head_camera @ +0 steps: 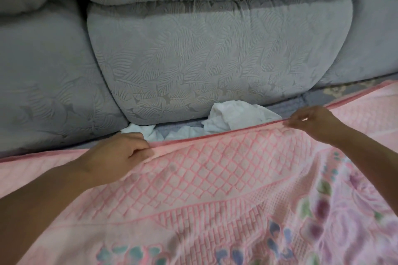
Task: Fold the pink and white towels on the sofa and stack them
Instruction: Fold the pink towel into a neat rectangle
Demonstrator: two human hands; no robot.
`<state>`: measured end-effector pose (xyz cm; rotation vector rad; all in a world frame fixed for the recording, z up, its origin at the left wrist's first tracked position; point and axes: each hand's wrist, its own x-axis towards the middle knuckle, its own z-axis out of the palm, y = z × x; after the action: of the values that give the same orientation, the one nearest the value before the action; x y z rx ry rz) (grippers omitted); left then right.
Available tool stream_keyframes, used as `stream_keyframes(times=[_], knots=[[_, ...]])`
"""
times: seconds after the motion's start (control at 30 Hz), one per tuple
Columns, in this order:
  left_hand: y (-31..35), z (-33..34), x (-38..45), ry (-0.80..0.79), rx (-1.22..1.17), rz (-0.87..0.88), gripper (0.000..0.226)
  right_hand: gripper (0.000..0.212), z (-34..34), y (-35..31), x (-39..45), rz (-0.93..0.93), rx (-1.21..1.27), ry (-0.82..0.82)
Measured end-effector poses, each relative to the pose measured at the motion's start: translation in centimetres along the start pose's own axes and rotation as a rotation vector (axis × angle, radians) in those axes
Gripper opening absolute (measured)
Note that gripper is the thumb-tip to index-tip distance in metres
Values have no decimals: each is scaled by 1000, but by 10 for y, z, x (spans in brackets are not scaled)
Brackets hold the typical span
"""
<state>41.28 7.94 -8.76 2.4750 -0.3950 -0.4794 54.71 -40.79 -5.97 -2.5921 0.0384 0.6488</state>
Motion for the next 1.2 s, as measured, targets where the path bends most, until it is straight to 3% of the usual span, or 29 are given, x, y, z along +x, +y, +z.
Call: stream_keyframes(times=[0.13, 0.3, 0.37, 0.43, 0.5, 0.6, 0.67, 0.73, 0.8, 0.9, 0.97, 1.07, 1.13, 1.2], knots=[[-1, -13, 6, 19, -240, -220, 56, 39, -6, -2, 1, 58, -111, -119], [0, -27, 34, -239, -370, -351, 57, 33, -11, -29, 20, 8, -481, -275], [-5, -36, 39, -357, -453, -409, 57, 33, -25, -30, 24, 93, -387, -391], [-12, -45, 39, -409, -587, -484, 54, 42, -45, -29, 22, 196, -128, -569], [-12, -44, 43, -337, -434, -473, 51, 40, -47, -36, 19, 237, -202, -588], [-3, -21, 59, -176, 43, -395, 50, 22, -14, -47, 33, 152, -755, -369], [-3, -5, 60, -12, 151, -413, 41, 10, 5, -49, 44, 110, -693, -93], [-8, 4, 55, 154, 107, -480, 27, 14, 17, -37, 51, -5, -557, 200], [-10, 10, 48, 284, 169, -455, 19, 21, 30, -25, 50, -205, -646, 451], [-10, 22, 36, 391, 416, -324, 12, 4, 53, -14, 44, -292, -670, 679], [-15, 24, 31, 404, 537, -306, 11, 7, 63, -12, 42, -265, -641, 761], [-20, 22, 32, 333, 585, -403, 12, 12, 79, -26, 51, -123, -637, 699], [-16, 23, 32, 313, 598, -431, 25, 27, 92, -53, 47, 58, -387, 675], [-5, 29, 24, 361, 595, -400, 33, 40, 108, -83, 21, 68, -142, 735]])
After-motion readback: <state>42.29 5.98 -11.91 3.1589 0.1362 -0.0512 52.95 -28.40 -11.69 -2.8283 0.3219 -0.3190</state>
